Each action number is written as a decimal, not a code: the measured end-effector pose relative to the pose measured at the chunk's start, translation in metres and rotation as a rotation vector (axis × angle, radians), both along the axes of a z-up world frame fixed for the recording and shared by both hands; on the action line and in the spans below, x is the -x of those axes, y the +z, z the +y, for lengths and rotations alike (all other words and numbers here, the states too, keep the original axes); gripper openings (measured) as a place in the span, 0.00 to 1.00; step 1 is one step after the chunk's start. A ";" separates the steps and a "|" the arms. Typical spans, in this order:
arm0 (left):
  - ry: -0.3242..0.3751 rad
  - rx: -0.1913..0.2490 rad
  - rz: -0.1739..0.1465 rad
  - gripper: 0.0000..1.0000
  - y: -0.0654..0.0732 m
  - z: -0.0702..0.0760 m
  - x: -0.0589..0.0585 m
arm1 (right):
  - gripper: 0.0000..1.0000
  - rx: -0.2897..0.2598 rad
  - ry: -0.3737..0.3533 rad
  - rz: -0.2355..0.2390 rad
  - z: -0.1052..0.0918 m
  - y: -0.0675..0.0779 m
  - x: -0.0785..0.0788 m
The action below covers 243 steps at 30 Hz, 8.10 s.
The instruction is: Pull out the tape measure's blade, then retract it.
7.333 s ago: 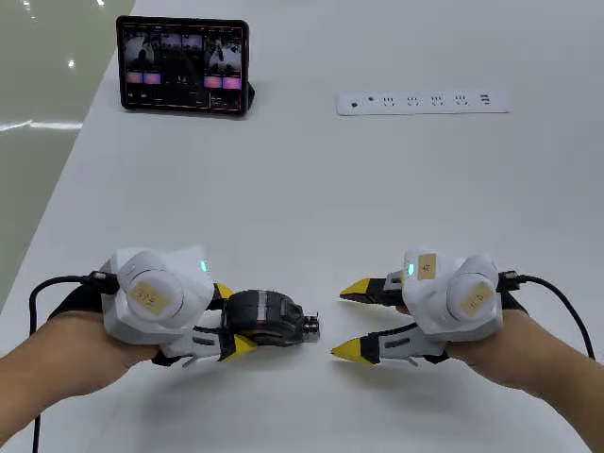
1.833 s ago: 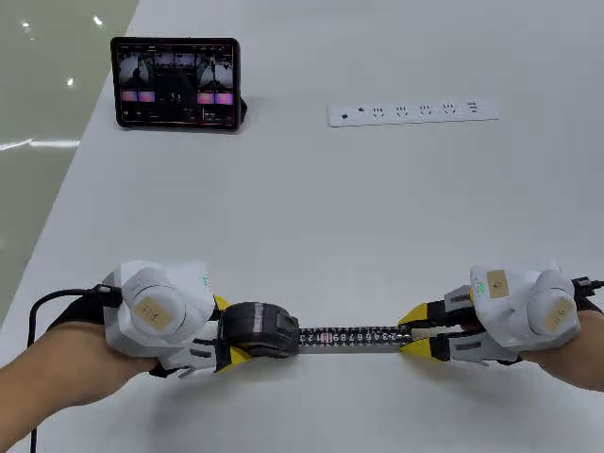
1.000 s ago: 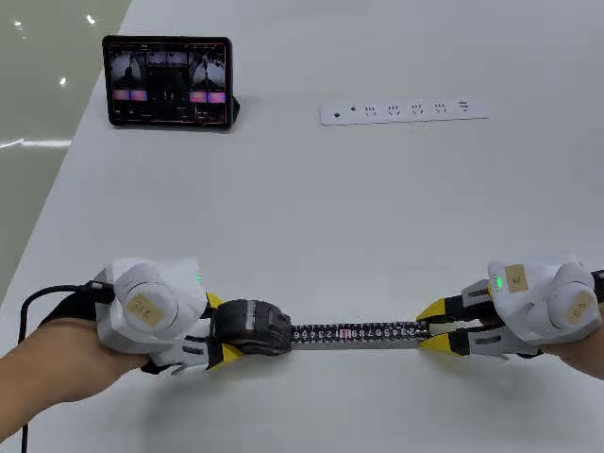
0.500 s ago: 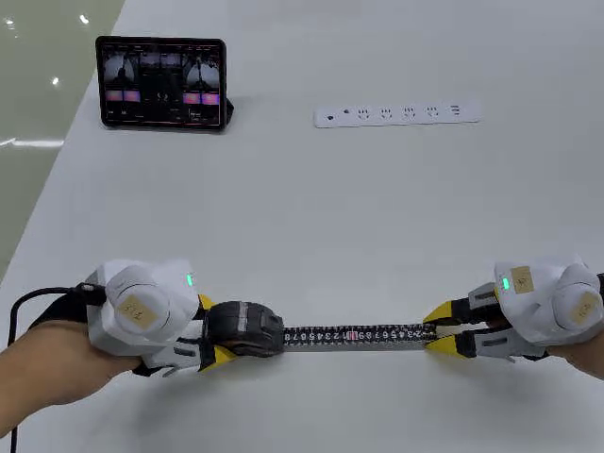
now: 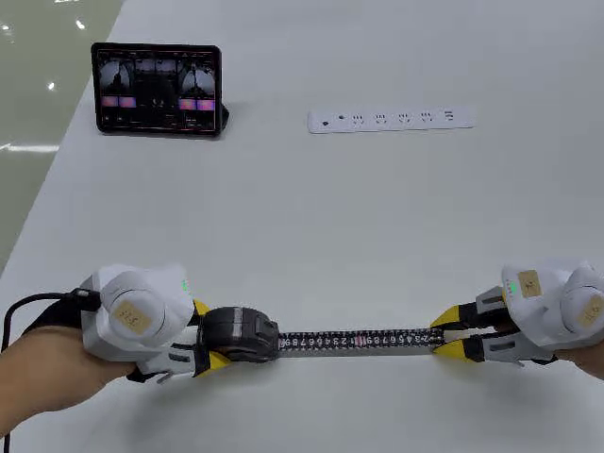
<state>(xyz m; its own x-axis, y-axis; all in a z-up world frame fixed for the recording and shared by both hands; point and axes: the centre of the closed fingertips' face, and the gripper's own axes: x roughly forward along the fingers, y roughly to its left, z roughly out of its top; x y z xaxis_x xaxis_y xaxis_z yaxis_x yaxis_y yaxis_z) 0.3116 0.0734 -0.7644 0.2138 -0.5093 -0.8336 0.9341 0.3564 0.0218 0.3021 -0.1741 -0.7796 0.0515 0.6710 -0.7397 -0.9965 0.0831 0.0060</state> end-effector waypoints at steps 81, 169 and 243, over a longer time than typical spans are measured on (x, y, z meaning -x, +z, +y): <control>0.117 0.014 0.001 0.35 0.006 -0.002 0.004 | 0.19 0.103 -0.051 0.042 -0.029 0.009 0.002; 0.487 0.284 -0.080 0.76 0.043 0.019 0.033 | 0.75 -0.067 -0.517 -0.025 -0.030 0.055 0.018; 0.554 0.382 -0.123 0.86 0.047 0.021 0.068 | 0.85 -0.152 -0.601 -0.043 -0.031 0.051 0.061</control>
<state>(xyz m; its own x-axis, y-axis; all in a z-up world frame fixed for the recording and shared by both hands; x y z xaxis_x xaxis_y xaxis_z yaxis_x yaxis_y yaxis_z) 0.2435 0.0947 -0.7169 0.6095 -0.5507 -0.5702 0.6104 0.7850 -0.1058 0.2410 -0.2047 -0.7286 0.4811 0.6132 -0.6266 -0.7753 0.6312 0.0225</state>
